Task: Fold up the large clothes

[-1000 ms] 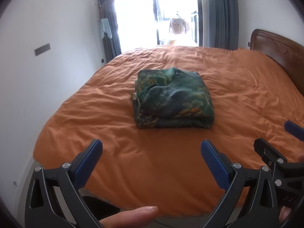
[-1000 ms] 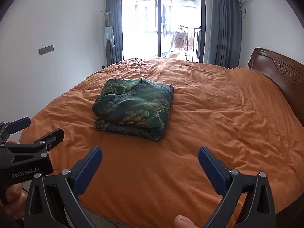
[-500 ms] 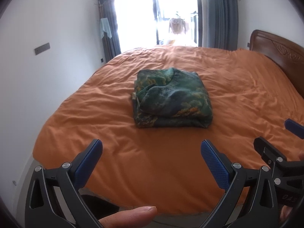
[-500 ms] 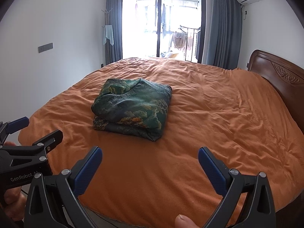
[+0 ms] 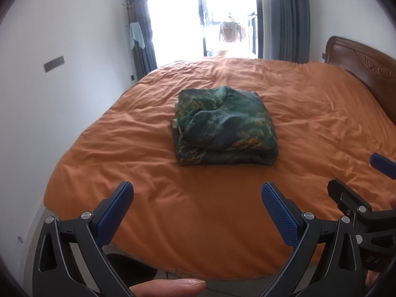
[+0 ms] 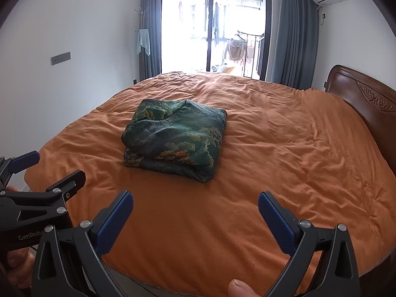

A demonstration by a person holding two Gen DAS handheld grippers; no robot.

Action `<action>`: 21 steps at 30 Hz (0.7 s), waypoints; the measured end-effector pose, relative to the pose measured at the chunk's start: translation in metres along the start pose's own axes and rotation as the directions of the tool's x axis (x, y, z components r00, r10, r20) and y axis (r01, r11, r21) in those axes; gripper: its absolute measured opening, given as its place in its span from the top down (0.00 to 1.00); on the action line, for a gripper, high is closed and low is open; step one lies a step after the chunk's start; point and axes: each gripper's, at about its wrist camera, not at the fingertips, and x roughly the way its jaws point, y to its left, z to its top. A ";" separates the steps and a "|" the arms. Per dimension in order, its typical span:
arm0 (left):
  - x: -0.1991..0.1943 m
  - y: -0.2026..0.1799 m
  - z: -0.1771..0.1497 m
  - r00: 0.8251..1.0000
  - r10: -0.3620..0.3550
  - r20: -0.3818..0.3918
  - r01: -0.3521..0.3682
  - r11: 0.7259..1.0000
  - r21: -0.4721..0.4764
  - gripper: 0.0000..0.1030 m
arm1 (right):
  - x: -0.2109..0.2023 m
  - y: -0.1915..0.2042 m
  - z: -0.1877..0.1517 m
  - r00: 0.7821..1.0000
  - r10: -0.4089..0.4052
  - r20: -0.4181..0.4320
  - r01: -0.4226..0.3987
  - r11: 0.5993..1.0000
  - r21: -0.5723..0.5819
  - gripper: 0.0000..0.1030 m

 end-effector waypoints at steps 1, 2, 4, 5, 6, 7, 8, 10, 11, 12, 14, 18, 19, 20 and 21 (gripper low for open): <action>0.000 0.000 0.000 1.000 -0.001 0.001 0.001 1.000 0.001 0.00 | 0.000 0.000 0.000 1.000 -0.001 -0.003 0.001 1.000 -0.001 0.00; 0.000 0.000 0.000 1.000 0.000 -0.001 0.000 1.000 0.002 0.00 | 0.000 0.000 0.000 1.000 -0.001 -0.004 0.001 1.000 0.000 0.00; 0.000 0.001 0.000 1.000 0.000 0.000 0.000 1.000 -0.002 0.00 | 0.001 0.001 0.000 1.000 -0.005 -0.007 0.005 1.000 -0.001 0.00; 0.000 0.001 0.000 1.000 -0.001 0.001 0.001 1.000 -0.004 0.00 | 0.001 0.001 0.001 1.000 -0.007 -0.009 0.007 1.000 0.000 0.00; -0.001 0.001 0.000 1.000 -0.003 0.003 0.003 1.000 -0.007 0.00 | 0.001 0.001 0.001 1.000 -0.008 -0.012 0.008 1.000 0.001 0.00; -0.001 0.001 0.001 1.000 -0.004 0.006 0.004 1.000 -0.008 0.00 | 0.001 0.002 0.001 1.000 -0.009 -0.013 0.009 1.000 0.002 0.00; -0.002 0.001 0.001 1.000 -0.005 0.008 0.005 1.000 -0.008 0.00 | 0.001 0.002 0.001 1.000 -0.010 -0.012 0.010 1.000 0.000 0.00; -0.003 0.000 0.002 1.000 -0.006 0.013 0.007 1.000 -0.009 0.00 | 0.000 0.002 0.001 1.000 -0.016 -0.008 0.016 1.000 -0.008 0.00; -0.003 0.000 0.002 1.000 -0.006 0.013 0.006 1.000 -0.010 0.00 | 0.000 0.002 0.000 1.000 -0.016 -0.008 0.016 1.000 -0.011 0.00; -0.004 0.001 0.001 1.000 -0.007 0.012 0.007 1.000 -0.011 0.00 | -0.001 0.003 0.000 1.000 -0.015 -0.009 0.014 1.000 -0.014 0.00; -0.003 0.000 0.001 1.000 -0.007 0.006 0.007 1.000 -0.012 0.00 | -0.002 0.003 -0.002 1.000 -0.009 -0.009 0.009 1.000 -0.014 0.00; -0.005 0.000 0.000 1.000 -0.003 0.002 0.003 1.000 -0.012 0.00 | -0.004 0.002 -0.008 1.000 -0.002 -0.013 0.002 1.000 -0.014 0.00; -0.005 0.000 0.000 1.000 -0.004 0.001 0.004 1.000 -0.012 0.00 | -0.004 0.002 -0.008 1.000 -0.003 -0.016 0.003 1.000 -0.013 0.00; -0.005 0.000 0.000 1.000 -0.006 0.000 0.006 1.000 -0.012 0.00 | -0.004 0.001 -0.009 1.000 -0.003 -0.019 0.003 1.000 -0.011 0.00; -0.004 0.000 0.000 1.000 -0.008 0.000 0.007 1.000 -0.011 0.00 | -0.004 0.001 -0.008 1.000 -0.005 -0.020 0.004 1.000 -0.008 0.00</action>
